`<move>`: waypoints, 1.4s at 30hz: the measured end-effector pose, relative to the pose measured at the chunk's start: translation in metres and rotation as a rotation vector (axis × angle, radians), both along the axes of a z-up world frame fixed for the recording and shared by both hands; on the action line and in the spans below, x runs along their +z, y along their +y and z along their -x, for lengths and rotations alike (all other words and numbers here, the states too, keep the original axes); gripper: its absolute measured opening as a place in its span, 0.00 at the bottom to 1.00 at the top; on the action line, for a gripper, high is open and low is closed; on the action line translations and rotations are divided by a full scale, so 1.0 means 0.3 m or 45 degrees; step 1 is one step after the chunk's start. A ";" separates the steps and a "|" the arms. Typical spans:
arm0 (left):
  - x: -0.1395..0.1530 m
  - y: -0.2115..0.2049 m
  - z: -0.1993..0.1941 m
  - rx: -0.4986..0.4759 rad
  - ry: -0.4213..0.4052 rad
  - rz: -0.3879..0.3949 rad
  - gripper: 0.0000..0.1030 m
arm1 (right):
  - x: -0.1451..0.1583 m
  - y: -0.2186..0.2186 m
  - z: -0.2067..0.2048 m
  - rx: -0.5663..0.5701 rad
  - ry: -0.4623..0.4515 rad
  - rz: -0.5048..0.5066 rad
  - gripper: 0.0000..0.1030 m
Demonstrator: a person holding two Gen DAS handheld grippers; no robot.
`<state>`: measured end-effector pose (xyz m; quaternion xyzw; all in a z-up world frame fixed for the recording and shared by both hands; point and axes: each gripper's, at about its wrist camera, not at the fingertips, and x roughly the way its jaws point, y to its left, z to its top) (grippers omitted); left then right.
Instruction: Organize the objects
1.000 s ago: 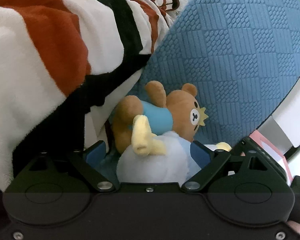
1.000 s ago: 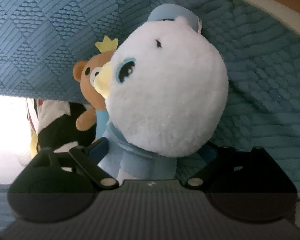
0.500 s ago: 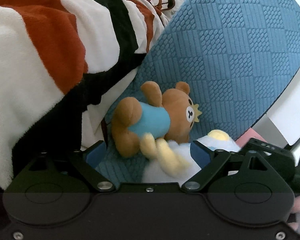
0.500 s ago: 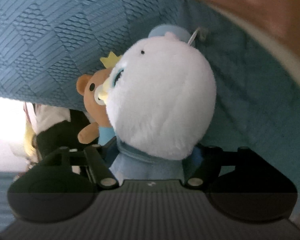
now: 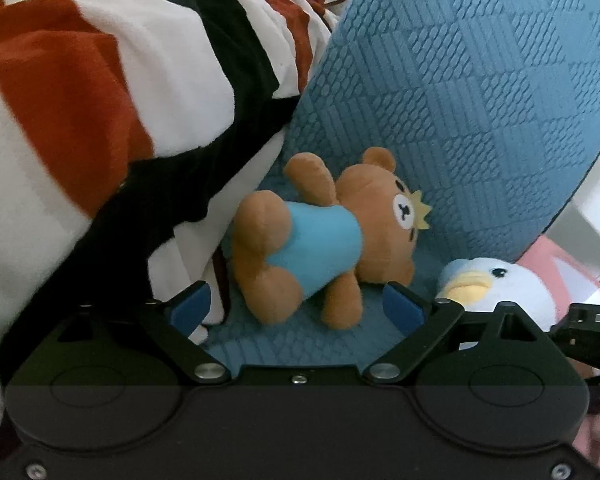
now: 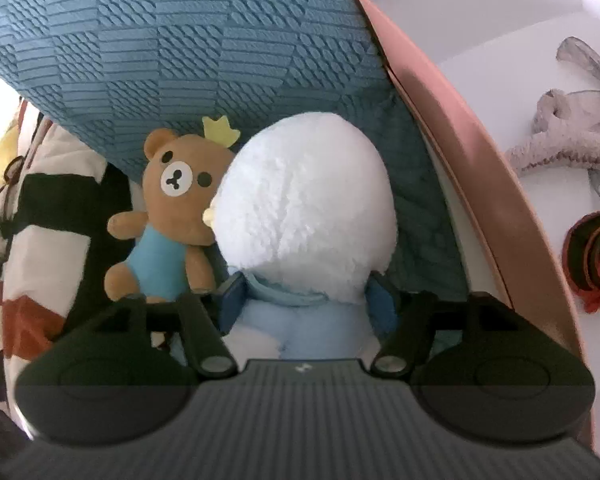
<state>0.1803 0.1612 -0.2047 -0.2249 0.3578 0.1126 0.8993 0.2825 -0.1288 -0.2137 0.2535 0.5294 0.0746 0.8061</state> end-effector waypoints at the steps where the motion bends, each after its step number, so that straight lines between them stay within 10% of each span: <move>1: -0.005 0.001 -0.014 -0.005 0.007 -0.010 0.90 | -0.005 0.002 0.000 -0.012 0.010 -0.003 0.73; 22: -0.097 -0.002 -0.250 -0.106 0.181 -0.192 0.89 | -0.107 0.130 -0.042 -0.022 0.054 0.012 0.77; 42: -0.075 -0.020 -0.246 -0.094 0.145 -0.178 0.67 | -0.014 0.042 0.001 0.112 -0.022 0.207 0.75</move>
